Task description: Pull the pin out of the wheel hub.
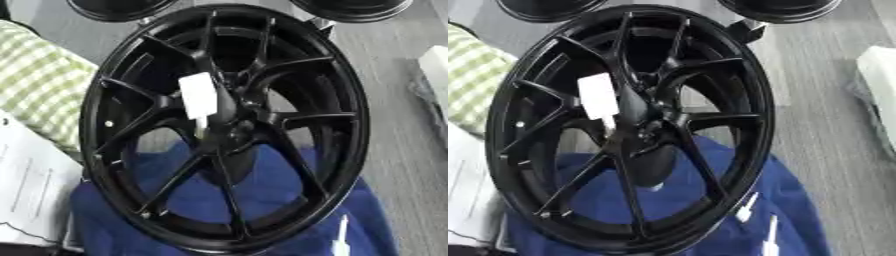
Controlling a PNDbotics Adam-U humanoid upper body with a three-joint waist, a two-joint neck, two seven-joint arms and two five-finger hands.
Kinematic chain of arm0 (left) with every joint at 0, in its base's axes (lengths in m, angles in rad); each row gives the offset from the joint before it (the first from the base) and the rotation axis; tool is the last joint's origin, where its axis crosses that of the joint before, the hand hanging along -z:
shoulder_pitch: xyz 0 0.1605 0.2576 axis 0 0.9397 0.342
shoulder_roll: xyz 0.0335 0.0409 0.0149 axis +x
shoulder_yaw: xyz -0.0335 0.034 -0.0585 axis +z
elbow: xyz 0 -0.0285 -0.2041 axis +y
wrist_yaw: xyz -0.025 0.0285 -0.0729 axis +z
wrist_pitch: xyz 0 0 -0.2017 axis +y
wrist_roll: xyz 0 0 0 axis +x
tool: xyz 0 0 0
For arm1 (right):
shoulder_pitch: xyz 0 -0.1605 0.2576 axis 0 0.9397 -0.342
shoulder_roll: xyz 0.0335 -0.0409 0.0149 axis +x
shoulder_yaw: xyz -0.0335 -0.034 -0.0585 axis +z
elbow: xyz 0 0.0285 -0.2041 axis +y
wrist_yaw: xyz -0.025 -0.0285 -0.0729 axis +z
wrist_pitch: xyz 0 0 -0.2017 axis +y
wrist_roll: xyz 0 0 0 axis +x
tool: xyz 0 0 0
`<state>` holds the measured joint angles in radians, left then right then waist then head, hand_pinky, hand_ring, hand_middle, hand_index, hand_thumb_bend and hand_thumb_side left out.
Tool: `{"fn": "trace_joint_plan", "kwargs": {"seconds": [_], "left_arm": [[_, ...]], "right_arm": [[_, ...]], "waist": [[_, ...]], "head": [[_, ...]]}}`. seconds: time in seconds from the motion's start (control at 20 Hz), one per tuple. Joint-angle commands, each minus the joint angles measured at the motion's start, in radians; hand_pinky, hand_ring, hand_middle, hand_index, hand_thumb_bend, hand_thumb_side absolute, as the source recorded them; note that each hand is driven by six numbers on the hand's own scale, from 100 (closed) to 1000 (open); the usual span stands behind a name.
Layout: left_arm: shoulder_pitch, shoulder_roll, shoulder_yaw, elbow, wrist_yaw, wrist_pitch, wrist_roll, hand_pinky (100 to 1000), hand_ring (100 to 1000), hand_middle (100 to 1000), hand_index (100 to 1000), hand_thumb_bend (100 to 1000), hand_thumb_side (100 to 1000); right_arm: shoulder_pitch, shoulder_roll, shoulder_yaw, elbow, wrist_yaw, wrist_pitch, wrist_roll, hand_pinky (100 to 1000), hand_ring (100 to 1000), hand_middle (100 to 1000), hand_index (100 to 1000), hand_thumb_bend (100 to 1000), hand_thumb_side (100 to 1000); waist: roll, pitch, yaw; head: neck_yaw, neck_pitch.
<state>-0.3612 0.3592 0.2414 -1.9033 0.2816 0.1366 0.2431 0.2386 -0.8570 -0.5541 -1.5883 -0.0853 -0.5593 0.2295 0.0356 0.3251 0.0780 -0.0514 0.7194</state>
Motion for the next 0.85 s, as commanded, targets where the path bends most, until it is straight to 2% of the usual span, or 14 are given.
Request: {"fn": "trace_joint_plan", "kwargs": {"seconds": [0.05, 0.2, 0.35, 0.45, 0.55, 0.65, 0.75, 0.85], "left_arm": [[-0.013, 0.017, 0.000, -0.013, 0.002, -0.001, -0.006, 726, 614, 545, 734, 108, 705], [-0.016, 0.014, -0.004, -0.013, 0.003, -0.001, -0.010, 727, 614, 545, 734, 109, 705], [-0.020, 0.011, -0.007, -0.015, 0.002, 0.000, -0.014, 727, 614, 545, 734, 109, 705], [-0.022, 0.009, -0.011, -0.015, 0.001, 0.001, -0.017, 727, 614, 545, 734, 109, 705], [-0.026, 0.006, -0.015, -0.016, 0.000, 0.002, -0.021, 727, 614, 545, 734, 110, 704], [-0.028, 0.003, -0.018, -0.016, -0.001, 0.003, -0.024, 727, 614, 545, 735, 109, 704], [-0.030, 0.002, -0.022, -0.016, -0.002, 0.004, -0.028, 727, 614, 545, 735, 109, 704], [-0.033, -0.001, -0.026, -0.015, -0.005, 0.005, -0.032, 727, 614, 545, 735, 107, 704]], "right_arm": [[-0.002, -0.019, -0.003, -0.047, -0.009, 0.019, -0.045, 974, 811, 731, 867, 100, 247], [-0.019, -0.013, 0.023, -0.097, -0.062, 0.062, -0.070, 974, 776, 668, 827, 100, 224], [-0.050, -0.002, 0.055, -0.164, -0.130, 0.138, -0.097, 981, 761, 645, 817, 100, 315], [-0.079, 0.005, 0.081, -0.207, -0.176, 0.187, -0.109, 986, 760, 643, 819, 100, 325], [-0.116, 0.018, 0.108, -0.245, -0.222, 0.230, -0.114, 991, 752, 633, 819, 100, 459], [-0.151, 0.029, 0.130, -0.273, -0.253, 0.283, -0.128, 985, 740, 619, 808, 100, 386], [-0.188, 0.045, 0.150, -0.300, -0.260, 0.331, -0.144, 982, 730, 609, 800, 100, 363], [-0.224, 0.066, 0.174, -0.323, -0.262, 0.380, -0.165, 986, 728, 607, 798, 100, 386]], "waist": [[-0.005, -0.026, 0.002], [-0.005, -0.027, 0.006], [-0.006, -0.027, 0.011], [-0.007, -0.028, 0.014], [-0.008, -0.029, 0.019], [-0.008, -0.030, 0.022], [-0.008, -0.030, 0.024], [-0.007, -0.031, 0.027]], "head": [[-0.005, -0.003], [-0.009, -0.004], [-0.012, -0.005], [-0.015, -0.005], [-0.017, -0.005], [-0.016, -0.006], [-0.017, -0.005], [-0.018, -0.006]]}}
